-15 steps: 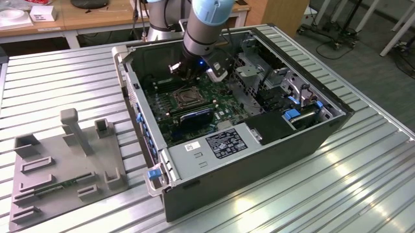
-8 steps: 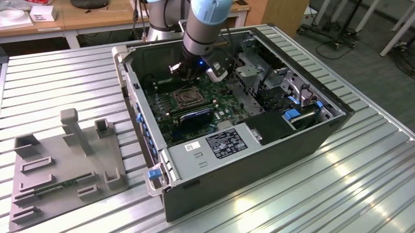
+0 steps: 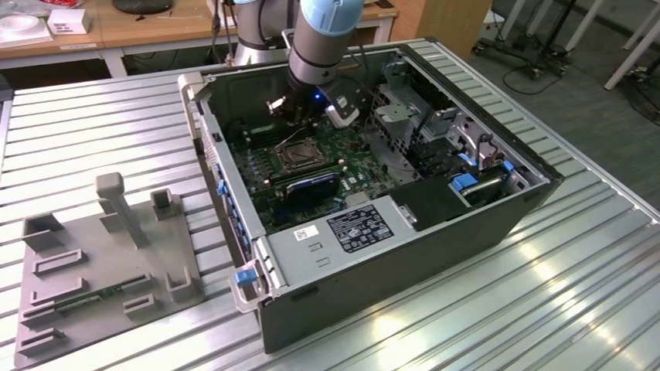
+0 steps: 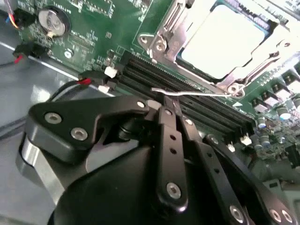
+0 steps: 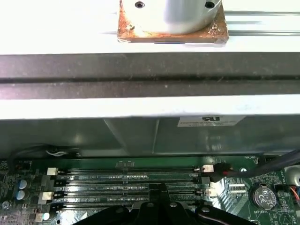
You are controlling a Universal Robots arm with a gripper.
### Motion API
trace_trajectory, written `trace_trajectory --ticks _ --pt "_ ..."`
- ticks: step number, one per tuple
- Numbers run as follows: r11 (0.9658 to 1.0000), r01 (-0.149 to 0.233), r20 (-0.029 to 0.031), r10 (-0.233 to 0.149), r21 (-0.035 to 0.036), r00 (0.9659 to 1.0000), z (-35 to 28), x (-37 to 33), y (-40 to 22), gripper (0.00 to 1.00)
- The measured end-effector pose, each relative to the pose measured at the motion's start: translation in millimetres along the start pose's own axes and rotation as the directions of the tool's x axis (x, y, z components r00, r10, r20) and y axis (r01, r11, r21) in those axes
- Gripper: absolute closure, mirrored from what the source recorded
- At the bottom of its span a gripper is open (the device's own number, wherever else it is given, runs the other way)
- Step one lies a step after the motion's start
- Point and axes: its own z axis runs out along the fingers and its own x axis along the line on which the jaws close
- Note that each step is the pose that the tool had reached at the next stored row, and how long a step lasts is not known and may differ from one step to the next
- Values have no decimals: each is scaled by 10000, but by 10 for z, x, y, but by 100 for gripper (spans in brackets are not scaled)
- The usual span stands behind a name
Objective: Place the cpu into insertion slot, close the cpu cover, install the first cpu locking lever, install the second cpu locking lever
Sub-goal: 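Install the first cpu locking lever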
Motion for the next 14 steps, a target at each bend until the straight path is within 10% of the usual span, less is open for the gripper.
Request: trace_trajectory --ticks 7,14 --pt "10000 -1 0 1 19 10000 -21 0 8 89" --pt "10000 0 1 0 17 10000 -203 0 76 89"
